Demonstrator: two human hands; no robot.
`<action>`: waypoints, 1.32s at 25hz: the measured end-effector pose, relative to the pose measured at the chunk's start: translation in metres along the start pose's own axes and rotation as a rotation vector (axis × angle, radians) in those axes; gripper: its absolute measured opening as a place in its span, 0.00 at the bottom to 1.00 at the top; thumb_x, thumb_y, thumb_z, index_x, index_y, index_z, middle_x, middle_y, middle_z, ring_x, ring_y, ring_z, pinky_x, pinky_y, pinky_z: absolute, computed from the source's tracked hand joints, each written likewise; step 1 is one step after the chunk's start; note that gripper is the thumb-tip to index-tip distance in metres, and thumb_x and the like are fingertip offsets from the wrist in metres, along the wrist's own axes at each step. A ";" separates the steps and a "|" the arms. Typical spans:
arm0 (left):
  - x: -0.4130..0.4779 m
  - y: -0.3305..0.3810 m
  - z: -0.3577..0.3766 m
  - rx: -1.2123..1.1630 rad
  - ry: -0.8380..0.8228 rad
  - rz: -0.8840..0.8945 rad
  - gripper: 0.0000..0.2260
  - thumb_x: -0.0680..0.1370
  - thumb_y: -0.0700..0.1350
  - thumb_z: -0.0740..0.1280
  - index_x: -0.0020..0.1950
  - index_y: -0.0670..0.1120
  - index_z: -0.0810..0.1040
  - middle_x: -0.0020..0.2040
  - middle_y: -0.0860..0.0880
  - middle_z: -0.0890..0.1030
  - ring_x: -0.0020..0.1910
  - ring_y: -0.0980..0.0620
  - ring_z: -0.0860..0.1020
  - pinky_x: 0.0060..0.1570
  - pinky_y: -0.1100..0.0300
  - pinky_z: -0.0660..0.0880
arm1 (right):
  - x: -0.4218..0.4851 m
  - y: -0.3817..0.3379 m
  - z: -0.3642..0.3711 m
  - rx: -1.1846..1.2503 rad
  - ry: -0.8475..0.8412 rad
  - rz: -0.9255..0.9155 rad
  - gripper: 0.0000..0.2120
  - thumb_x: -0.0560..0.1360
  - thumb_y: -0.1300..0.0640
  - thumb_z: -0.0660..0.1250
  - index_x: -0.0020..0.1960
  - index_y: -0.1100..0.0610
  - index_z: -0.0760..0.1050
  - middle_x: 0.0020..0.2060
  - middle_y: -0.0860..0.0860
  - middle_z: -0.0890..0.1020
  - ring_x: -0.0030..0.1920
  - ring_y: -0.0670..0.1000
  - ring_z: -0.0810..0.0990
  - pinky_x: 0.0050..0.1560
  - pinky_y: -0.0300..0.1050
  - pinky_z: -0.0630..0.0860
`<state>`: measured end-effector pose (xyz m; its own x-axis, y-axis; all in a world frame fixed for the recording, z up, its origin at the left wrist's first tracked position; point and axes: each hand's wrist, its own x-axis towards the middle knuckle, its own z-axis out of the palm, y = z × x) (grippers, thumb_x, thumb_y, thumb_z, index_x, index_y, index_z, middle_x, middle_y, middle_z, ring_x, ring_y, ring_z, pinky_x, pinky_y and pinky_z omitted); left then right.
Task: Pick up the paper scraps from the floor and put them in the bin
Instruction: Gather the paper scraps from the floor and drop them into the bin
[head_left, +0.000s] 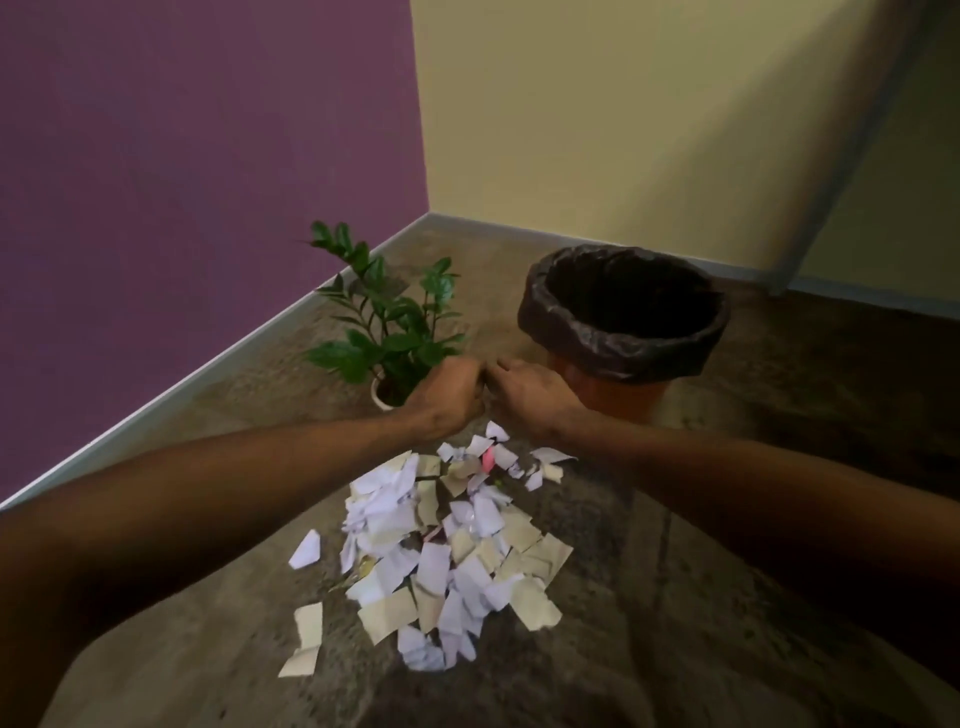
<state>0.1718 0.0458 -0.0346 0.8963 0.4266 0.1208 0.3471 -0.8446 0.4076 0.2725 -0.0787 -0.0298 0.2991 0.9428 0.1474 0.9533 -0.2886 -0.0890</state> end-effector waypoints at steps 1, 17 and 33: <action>-0.008 -0.011 0.004 0.007 -0.063 -0.046 0.09 0.72 0.40 0.71 0.41 0.51 0.73 0.44 0.48 0.81 0.42 0.47 0.80 0.36 0.56 0.73 | 0.003 -0.009 0.009 0.010 -0.057 -0.023 0.17 0.77 0.51 0.67 0.64 0.54 0.72 0.56 0.54 0.79 0.53 0.58 0.81 0.48 0.49 0.76; -0.055 -0.199 0.043 0.210 -0.666 -0.299 0.59 0.57 0.62 0.84 0.80 0.49 0.58 0.77 0.46 0.67 0.74 0.44 0.68 0.68 0.58 0.65 | 0.067 -0.066 0.162 0.224 -0.518 0.010 0.59 0.62 0.32 0.79 0.81 0.53 0.52 0.77 0.59 0.63 0.76 0.63 0.65 0.72 0.60 0.70; -0.044 -0.219 0.086 -0.001 -0.521 -0.389 0.45 0.63 0.46 0.84 0.76 0.42 0.66 0.71 0.41 0.73 0.69 0.42 0.73 0.61 0.57 0.72 | 0.103 -0.088 0.215 0.273 -0.597 0.098 0.53 0.65 0.40 0.81 0.79 0.57 0.57 0.74 0.63 0.66 0.74 0.63 0.67 0.71 0.55 0.71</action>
<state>0.0801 0.1839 -0.2066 0.7217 0.4885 -0.4904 0.6734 -0.6594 0.3342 0.2103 0.0793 -0.2186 0.2350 0.8677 -0.4380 0.8544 -0.3992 -0.3325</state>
